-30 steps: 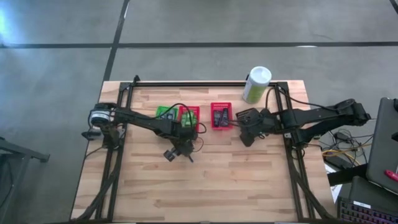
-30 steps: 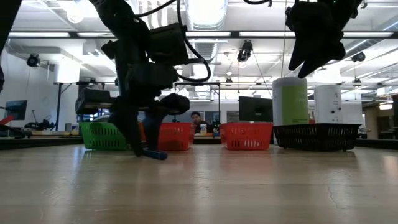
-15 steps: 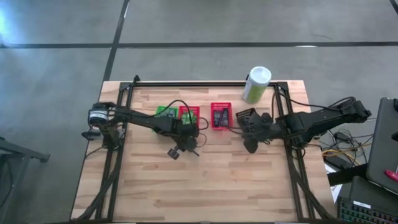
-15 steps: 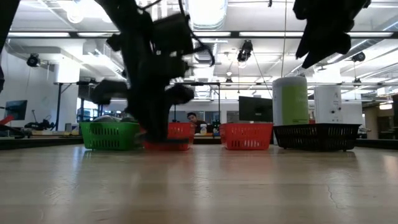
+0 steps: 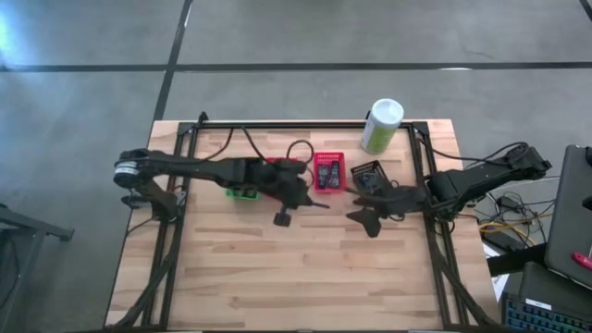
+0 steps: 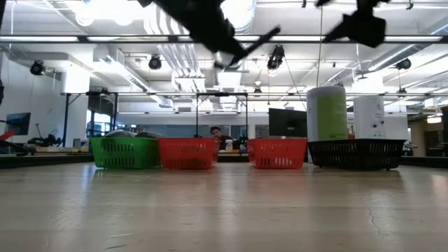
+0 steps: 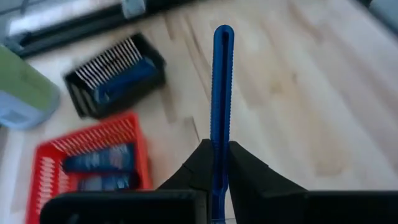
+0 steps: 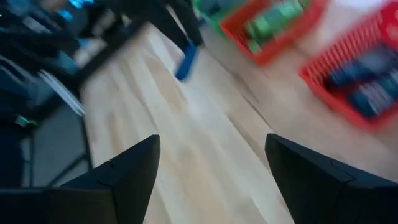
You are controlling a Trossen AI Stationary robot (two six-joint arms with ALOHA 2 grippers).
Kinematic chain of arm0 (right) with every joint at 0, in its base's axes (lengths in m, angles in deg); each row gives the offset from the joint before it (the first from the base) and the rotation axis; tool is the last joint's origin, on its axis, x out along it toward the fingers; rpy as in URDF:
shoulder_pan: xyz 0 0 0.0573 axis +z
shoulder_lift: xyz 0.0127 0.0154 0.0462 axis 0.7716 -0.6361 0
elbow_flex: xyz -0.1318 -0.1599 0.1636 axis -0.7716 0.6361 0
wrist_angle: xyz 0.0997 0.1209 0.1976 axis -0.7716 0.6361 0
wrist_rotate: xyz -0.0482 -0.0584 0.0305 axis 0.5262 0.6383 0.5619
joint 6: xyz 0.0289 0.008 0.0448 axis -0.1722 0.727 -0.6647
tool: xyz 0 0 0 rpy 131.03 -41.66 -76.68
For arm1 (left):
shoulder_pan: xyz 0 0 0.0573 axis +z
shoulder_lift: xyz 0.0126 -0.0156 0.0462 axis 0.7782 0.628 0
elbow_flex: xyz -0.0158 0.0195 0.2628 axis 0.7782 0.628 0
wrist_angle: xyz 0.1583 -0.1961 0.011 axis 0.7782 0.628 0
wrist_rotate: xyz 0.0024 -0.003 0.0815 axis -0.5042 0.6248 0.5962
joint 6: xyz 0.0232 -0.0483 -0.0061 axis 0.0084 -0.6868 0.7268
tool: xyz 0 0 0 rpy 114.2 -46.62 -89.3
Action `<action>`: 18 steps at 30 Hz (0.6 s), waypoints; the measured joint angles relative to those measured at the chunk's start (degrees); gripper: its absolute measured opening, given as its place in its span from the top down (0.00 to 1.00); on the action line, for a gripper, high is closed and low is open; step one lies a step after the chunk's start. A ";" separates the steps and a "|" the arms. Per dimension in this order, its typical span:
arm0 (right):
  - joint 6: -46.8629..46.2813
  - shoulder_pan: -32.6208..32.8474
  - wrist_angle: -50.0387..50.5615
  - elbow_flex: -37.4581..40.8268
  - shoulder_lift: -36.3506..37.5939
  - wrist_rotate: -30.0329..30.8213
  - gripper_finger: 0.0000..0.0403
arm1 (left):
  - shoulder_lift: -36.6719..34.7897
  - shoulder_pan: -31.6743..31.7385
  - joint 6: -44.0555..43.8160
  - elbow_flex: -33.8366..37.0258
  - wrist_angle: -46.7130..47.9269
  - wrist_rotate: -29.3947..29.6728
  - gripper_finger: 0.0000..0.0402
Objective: Pick & Place Travel size toiletries
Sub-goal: Put the blue shaver into the black bin
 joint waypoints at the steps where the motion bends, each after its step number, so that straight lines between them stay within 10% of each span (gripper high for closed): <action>1: 1.07 0.00 -2.20 0.00 0.01 0.65 0.29 | -0.02 0.00 -1.05 -1.15 -0.02 -0.19 0.92; 18: 29.22 -0.02 -1.65 -7.93 -5.80 2.41 0.35 | 0.37 1.86 -17.40 -4.53 -0.07 -11.34 0.91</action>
